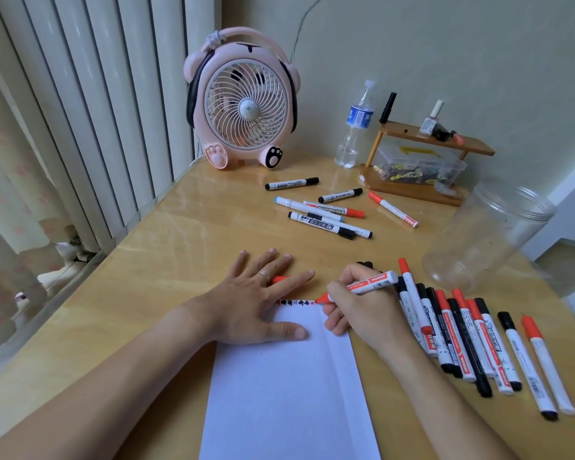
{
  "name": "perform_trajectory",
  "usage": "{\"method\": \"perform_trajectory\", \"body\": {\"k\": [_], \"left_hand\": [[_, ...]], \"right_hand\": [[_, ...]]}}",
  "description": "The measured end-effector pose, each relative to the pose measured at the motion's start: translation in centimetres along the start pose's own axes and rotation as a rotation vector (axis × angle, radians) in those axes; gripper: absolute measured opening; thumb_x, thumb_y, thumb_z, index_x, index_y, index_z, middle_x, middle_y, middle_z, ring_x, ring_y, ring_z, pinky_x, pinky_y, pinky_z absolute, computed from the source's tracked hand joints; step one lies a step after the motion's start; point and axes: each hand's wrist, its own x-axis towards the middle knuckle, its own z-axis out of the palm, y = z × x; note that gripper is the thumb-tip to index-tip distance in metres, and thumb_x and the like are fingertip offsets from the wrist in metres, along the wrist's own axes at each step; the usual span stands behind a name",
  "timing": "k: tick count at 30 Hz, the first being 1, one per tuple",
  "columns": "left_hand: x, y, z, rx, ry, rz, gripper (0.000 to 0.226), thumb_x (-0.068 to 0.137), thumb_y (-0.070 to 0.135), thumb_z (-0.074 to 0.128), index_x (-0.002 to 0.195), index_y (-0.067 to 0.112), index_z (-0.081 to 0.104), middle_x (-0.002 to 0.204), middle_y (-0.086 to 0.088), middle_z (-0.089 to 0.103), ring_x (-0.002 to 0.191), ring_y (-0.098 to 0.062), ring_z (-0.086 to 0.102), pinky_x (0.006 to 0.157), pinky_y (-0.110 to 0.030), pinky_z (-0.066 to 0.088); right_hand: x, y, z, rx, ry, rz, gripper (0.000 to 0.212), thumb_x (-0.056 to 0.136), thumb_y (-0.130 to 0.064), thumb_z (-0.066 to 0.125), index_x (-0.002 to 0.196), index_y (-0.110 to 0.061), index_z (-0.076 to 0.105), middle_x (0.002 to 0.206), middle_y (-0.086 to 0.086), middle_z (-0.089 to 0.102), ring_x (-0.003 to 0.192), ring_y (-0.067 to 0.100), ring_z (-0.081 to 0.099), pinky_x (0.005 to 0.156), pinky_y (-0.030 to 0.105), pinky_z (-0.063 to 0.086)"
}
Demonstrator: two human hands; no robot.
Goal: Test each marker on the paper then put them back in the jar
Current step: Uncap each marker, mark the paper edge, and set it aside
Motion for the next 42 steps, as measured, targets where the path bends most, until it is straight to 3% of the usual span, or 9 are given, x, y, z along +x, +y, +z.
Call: {"method": "perform_trajectory", "body": {"k": [25,33,36,38,40,42], "left_hand": [[0.01,-0.05,-0.06,-0.017,0.010,-0.009,0.087,0.081,0.091,0.033,0.150,0.065,-0.013,0.171,0.011,-0.013,0.154,-0.011,-0.026,0.124,-0.053,-0.015],[-0.03,0.06,-0.36,-0.162,0.036,-0.015,0.076,0.077,0.090,0.001,0.150,0.068,0.001,0.171,0.015,-0.001,0.153,-0.003,-0.021,0.124,-0.049,-0.014],[0.26,-0.37,-0.01,-0.249,0.105,-0.007,0.072,0.082,0.085,0.000,0.150,0.067,0.017,0.169,0.016,0.012,0.155,-0.001,-0.011,0.124,-0.046,-0.011],[0.55,-0.69,0.32,-0.243,0.180,-0.009,0.068,0.088,0.076,0.003,0.149,0.062,0.029,0.163,0.015,0.027,0.155,-0.004,0.005,0.124,-0.043,-0.002],[0.66,-0.76,0.41,-0.205,0.287,0.006,0.052,0.099,0.057,0.022,0.146,0.056,0.044,0.146,0.012,0.043,0.142,-0.010,0.030,0.117,-0.043,0.017],[0.75,-0.85,0.36,-0.191,0.369,0.041,0.042,0.105,0.030,0.042,0.140,0.050,0.056,0.126,0.009,0.050,0.121,-0.012,0.041,0.100,-0.037,0.030]], "right_hand": [[0.28,0.20,0.11,0.000,0.013,0.016,0.018,0.087,-0.001,0.056,0.081,0.007,0.041,0.059,0.019,0.059,0.050,0.028,0.049,0.044,0.027,0.039],[0.47,0.25,-0.06,-0.022,0.020,0.016,0.018,0.088,-0.001,0.056,0.085,0.010,0.042,0.062,0.029,0.059,0.049,0.030,0.053,0.043,0.029,0.040],[0.45,0.21,-0.15,-0.019,0.019,0.024,0.020,0.087,-0.001,0.056,0.084,0.012,0.041,0.070,0.037,0.061,0.051,0.031,0.052,0.043,0.028,0.039],[0.45,0.20,-0.26,0.001,0.024,0.025,0.021,0.087,-0.002,0.055,0.082,0.011,0.039,0.064,0.034,0.057,0.051,0.032,0.051,0.044,0.028,0.038],[0.45,0.15,-0.40,0.042,0.023,0.026,0.021,0.088,-0.001,0.053,0.081,0.010,0.037,0.062,0.026,0.054,0.053,0.032,0.048,0.046,0.028,0.035],[0.45,0.09,-0.54,0.072,0.015,0.027,0.020,0.089,0.000,0.052,0.081,0.011,0.037,0.063,0.024,0.053,0.055,0.032,0.046,0.048,0.029,0.033]]}}
